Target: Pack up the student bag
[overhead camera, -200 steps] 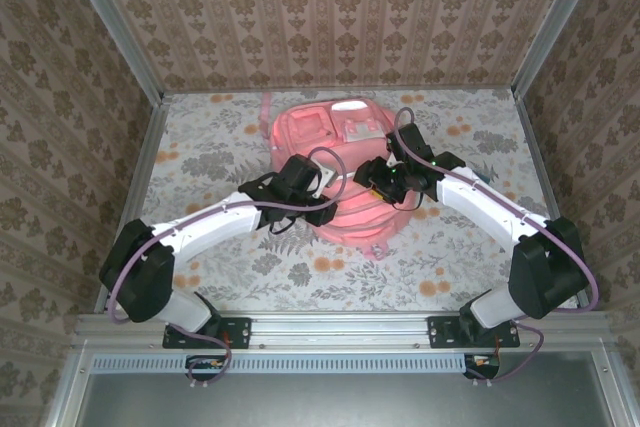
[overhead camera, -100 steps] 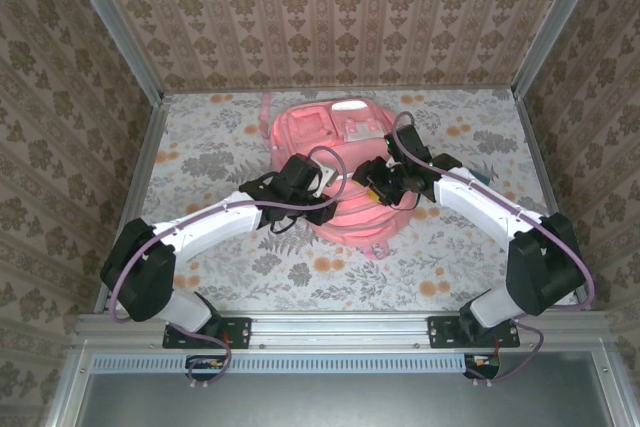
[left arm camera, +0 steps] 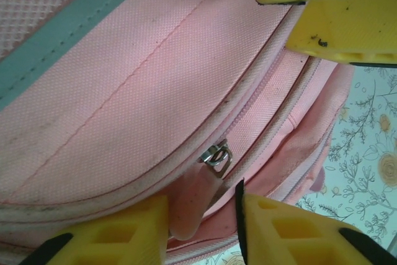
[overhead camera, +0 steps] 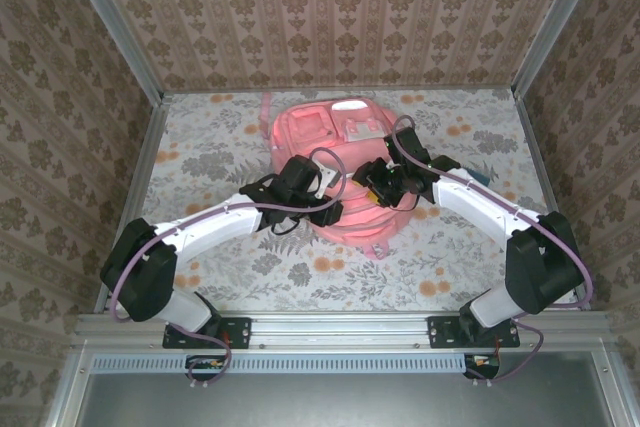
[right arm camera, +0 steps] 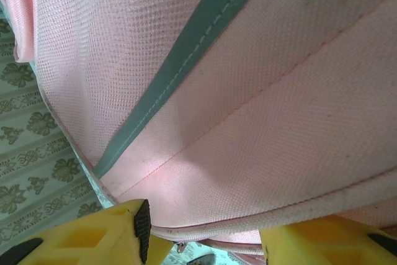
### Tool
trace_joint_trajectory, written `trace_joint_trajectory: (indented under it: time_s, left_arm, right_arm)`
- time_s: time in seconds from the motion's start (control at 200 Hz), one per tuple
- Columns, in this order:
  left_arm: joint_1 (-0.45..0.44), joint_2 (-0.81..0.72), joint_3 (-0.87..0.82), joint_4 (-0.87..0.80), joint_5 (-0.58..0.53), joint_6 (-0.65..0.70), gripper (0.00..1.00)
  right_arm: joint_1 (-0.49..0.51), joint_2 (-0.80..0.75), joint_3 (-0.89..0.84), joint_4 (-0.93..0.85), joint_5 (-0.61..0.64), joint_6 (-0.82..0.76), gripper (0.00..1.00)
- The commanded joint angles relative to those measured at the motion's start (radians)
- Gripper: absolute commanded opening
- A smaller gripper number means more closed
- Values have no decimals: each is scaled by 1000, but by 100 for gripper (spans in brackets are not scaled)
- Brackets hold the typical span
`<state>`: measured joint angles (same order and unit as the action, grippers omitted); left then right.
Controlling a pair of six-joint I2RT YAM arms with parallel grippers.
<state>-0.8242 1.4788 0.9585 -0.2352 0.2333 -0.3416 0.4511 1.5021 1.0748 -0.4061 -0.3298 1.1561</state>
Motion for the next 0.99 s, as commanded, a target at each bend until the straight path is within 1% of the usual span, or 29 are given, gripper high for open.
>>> trace_joint_trajectory:
  time_s: [0.0,0.11,0.275,0.355,0.51,0.675,0.9,0.99]
  left_arm:
    - [-6,1,4,40,-8,-6,38]
    - [-5,18,22,29,-46,-2,37]
    - [-5,43,39,23,-58,4,30]
    - [-6,45,38,32,-55,10,22]
    - [-6,14,24,26,-99,33,0]
    - [-5,-48,-5,-24,-164,68,0]
    - [17,-112,-47,-138,-266,80,0]
    - [44,-127,-69,-153,-295,67,0]
  right_arm:
    - [-4,2,-12,2,7,27,50]
    - [-5,0,-11,0,8,28,50]
    - [-5,-1,-16,4,2,39,50]
    - [-5,-1,-16,4,1,40,50]
    - [-5,-3,-16,-12,25,37,49]
    - [-5,1,-16,-20,68,37,39]
    - [-14,0,22,-42,114,14,18]
    - [-18,-5,25,-45,119,8,15]
